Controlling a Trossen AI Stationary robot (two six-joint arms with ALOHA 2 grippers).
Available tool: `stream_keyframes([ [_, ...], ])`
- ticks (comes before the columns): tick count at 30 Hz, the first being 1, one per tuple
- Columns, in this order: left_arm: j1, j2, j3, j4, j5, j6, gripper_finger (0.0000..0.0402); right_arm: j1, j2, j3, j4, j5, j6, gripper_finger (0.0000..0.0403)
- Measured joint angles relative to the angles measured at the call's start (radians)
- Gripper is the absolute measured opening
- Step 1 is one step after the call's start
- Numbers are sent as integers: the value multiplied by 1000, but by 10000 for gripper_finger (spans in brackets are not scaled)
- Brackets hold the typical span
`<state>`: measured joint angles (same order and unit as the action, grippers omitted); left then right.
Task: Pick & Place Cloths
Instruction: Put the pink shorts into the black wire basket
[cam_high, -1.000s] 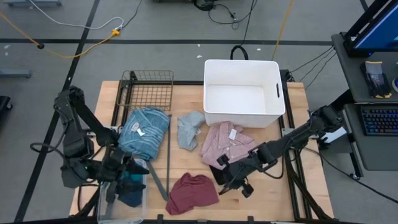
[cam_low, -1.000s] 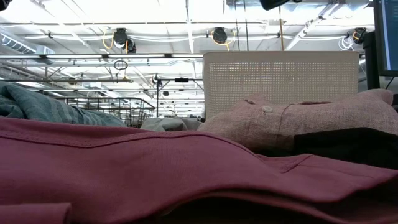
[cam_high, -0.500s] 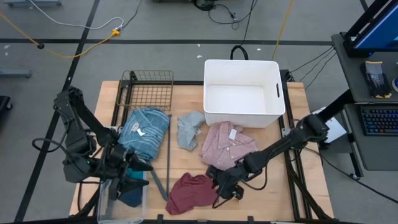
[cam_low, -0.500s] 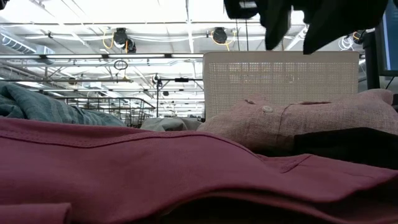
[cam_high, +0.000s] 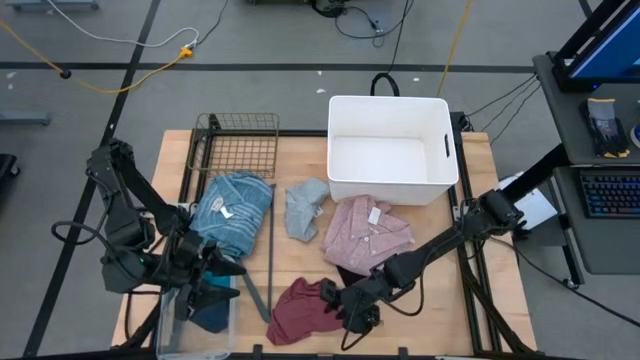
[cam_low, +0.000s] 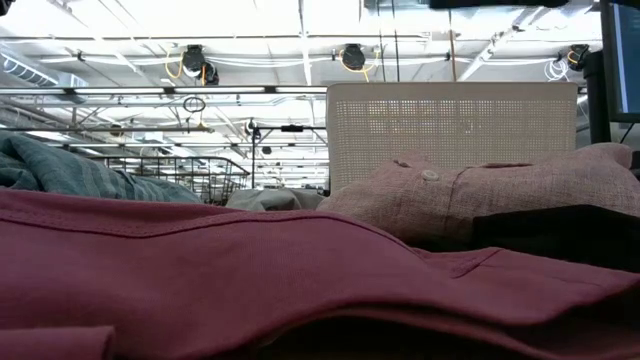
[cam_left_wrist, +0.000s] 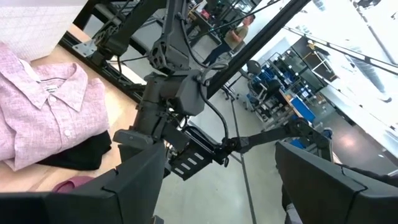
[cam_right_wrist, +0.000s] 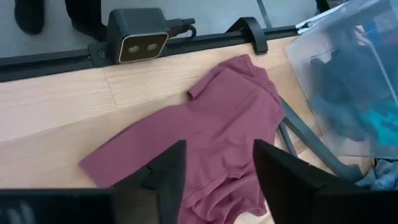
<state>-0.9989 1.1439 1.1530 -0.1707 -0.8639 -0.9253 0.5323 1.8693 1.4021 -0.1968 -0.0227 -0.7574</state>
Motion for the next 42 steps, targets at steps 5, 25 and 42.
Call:
stream_keyframes([
  [5,0,0,0,-3,2,1,310,0,35,-2,-28,1,-5,229],
  [25,0,0,0,-53,28,8,310,12,114,-2,-168,151,-187,247],
  [42,0,0,0,-67,52,-1,310,-1,240,1,-76,179,-272,233],
])
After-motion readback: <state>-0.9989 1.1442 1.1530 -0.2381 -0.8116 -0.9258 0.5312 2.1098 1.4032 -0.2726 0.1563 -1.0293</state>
